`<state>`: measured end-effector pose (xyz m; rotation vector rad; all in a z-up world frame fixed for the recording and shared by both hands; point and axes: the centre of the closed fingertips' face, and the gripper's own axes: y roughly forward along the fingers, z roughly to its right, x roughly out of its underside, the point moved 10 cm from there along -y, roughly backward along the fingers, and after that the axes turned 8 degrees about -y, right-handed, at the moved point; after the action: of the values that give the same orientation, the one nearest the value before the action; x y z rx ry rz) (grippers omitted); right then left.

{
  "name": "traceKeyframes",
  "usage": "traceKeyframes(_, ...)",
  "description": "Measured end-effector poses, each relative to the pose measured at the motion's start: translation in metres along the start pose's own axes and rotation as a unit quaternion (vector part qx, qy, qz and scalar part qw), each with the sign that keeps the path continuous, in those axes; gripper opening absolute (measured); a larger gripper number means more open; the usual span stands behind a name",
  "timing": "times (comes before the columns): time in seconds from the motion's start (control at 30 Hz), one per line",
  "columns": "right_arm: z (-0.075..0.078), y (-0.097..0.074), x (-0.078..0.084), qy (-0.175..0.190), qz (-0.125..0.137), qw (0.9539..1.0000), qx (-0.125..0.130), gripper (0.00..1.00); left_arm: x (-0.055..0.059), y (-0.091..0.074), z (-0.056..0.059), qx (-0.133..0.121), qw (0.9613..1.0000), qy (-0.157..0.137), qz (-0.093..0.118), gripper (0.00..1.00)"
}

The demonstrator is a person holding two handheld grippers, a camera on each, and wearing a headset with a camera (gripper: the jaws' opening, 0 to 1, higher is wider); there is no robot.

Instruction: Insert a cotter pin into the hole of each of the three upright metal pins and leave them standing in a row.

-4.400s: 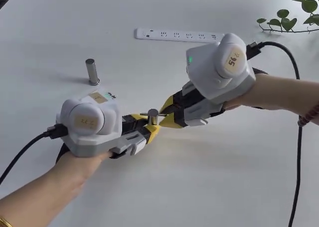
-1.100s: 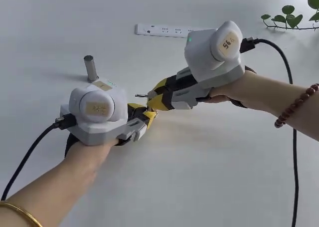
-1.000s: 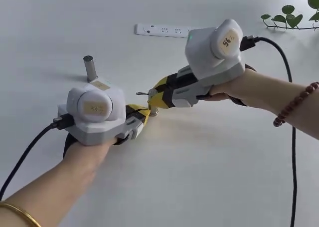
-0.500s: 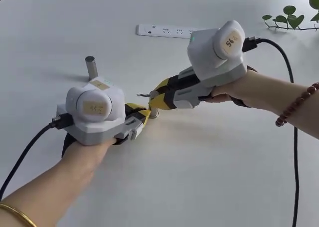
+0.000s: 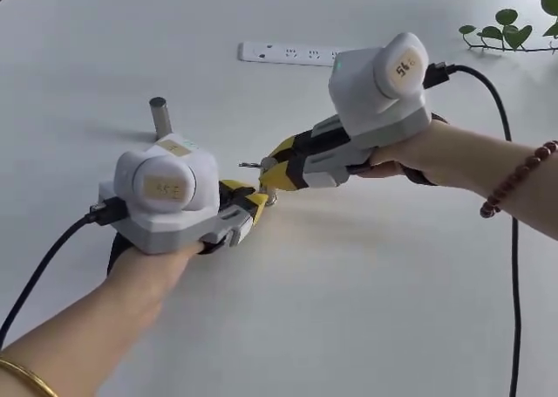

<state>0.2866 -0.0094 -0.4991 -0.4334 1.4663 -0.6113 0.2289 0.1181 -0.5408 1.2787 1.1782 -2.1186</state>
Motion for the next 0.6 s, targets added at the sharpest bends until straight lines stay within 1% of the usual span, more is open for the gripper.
traceKeyframes(0.2, 0.0019, 0.0010, 0.0022, 0.000, 0.001, 1.0000, -0.004, 0.09, -0.0005, -0.0017, 0.0001, 0.000, 1.0000, -0.001, 0.000, 0.09)
traceKeyframes(0.33, 0.0023, 0.0014, 0.0029, 0.014, 0.003, 0.9999, -0.007, 0.10, -0.0001, -0.0022, -0.0002, 0.000, 1.0000, -0.001, -0.001, 0.11)
traceKeyframes(0.37, 0.0021, 0.0015, 0.0036, 0.022, 0.008, 0.9997, -0.008, 0.11, 0.0004, -0.0028, -0.0002, 0.001, 1.0000, 0.000, -0.003, 0.12)
traceKeyframes(0.4, 0.0007, 0.0017, 0.0034, 0.033, 0.017, 0.9992, -0.014, 0.15, 0.0009, -0.0030, 0.0000, 0.002, 1.0000, 0.000, -0.004, 0.14)
traceKeyframes(0.43, 0.0002, 0.0012, 0.0036, 0.047, 0.024, 0.9985, -0.013, 0.20, 0.0020, -0.0040, -0.0001, 0.000, 1.0000, 0.002, -0.008, 0.15)
traceKeyframes(0.47, 0.0006, 0.0003, 0.0039, 0.045, 0.024, 0.9986, -0.011, 0.23, 0.0026, -0.0045, 0.0000, 0.001, 0.9999, 0.004, -0.010, 0.16)
traceKeyframes(0.5, -0.0003, -0.0006, 0.0038, 0.043, 0.024, 0.9988, -0.008, 0.24, 0.0033, -0.0059, 0.0003, 0.001, 0.9999, 0.005, -0.010, 0.16)
traceKeyframes(0.53, -0.0005, -0.0010, 0.0036, 0.042, 0.025, 0.9988, -0.007, 0.22, 0.0034, -0.0064, 0.0004, 0.001, 0.9999, 0.005, -0.010, 0.16)
traceKeyframes(0.57, -0.0007, -0.0025, 0.0030, 0.045, 0.029, 0.9985, -0.005, 0.22, 0.0035, -0.0079, 0.0005, 0.001, 0.9999, 0.008, -0.011, 0.17)
traceKeyframes(0.6, -0.0013, -0.0029, 0.0013, 0.055, 0.037, 0.9978, -0.006, 0.24, 0.0033, -0.0088, 0.0008, 0.001, 0.9999, 0.008, -0.011, 0.18)
